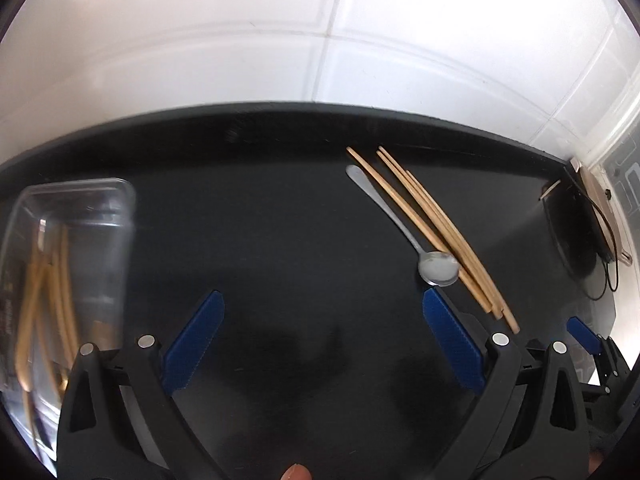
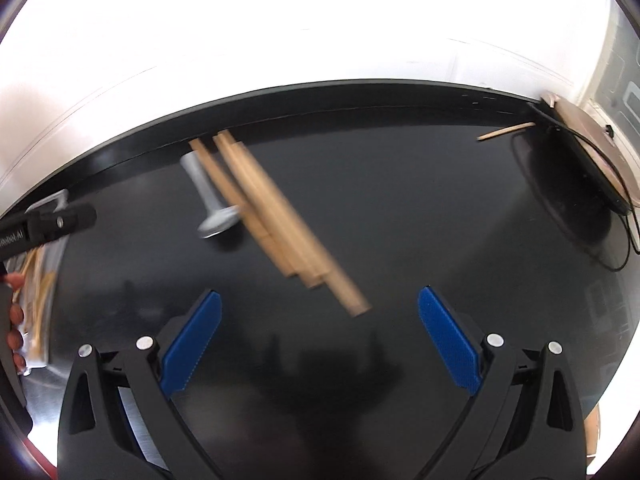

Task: Organize utensils
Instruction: 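Move both open tools to the remaining chopsticks and silver spoon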

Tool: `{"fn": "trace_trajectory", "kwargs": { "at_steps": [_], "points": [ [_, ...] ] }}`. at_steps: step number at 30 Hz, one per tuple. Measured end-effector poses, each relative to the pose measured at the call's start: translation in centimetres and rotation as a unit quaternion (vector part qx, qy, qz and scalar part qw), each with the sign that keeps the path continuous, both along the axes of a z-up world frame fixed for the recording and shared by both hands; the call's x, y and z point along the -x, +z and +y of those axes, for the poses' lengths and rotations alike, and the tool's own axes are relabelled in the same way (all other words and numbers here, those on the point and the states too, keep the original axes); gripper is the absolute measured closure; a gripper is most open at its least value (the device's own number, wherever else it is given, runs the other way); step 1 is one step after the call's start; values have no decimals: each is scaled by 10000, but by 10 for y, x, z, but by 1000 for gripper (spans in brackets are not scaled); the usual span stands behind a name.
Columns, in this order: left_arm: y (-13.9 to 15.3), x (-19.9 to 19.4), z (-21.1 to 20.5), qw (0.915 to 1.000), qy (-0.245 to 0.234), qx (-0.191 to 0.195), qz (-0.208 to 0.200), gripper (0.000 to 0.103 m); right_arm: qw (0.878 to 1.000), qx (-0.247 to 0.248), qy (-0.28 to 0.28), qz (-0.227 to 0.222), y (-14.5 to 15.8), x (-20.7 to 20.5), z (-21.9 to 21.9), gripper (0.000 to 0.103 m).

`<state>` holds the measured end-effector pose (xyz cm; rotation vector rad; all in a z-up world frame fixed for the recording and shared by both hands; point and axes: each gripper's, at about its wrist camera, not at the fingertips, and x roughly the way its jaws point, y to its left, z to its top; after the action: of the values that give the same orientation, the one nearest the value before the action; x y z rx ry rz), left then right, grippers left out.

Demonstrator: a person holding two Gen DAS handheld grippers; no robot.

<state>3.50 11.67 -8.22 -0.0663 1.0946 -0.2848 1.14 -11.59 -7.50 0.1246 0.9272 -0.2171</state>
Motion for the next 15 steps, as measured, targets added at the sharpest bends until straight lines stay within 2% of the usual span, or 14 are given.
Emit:
{"fn": "trace_trajectory", "kwargs": {
  "at_steps": [4, 7, 10, 13, 15],
  "points": [
    [-16, -18, -30, 9991, 291, 128, 278, 6, 9995, 96, 275, -117, -3, -15, -30, 8],
    [-20, -28, -49, 9985, 441, -1, 318, 6, 9968, 342, 702, -160, -6, -30, -40, 8],
    [-22, -36, -67, 9985, 449, 28, 295, 6, 9927, 557, 1053, -201, -11, -43, -45, 8],
    [-29, -46, -86, 9985, 387, -92, 363, 6, 9898, 484, 1335, -89, -23, -59, -49, 8],
    [-39, -54, -98, 9977, 365, -385, 428, 6, 9881, 469, 1466, 54, -34, -70, -52, 8]
  ]
}}
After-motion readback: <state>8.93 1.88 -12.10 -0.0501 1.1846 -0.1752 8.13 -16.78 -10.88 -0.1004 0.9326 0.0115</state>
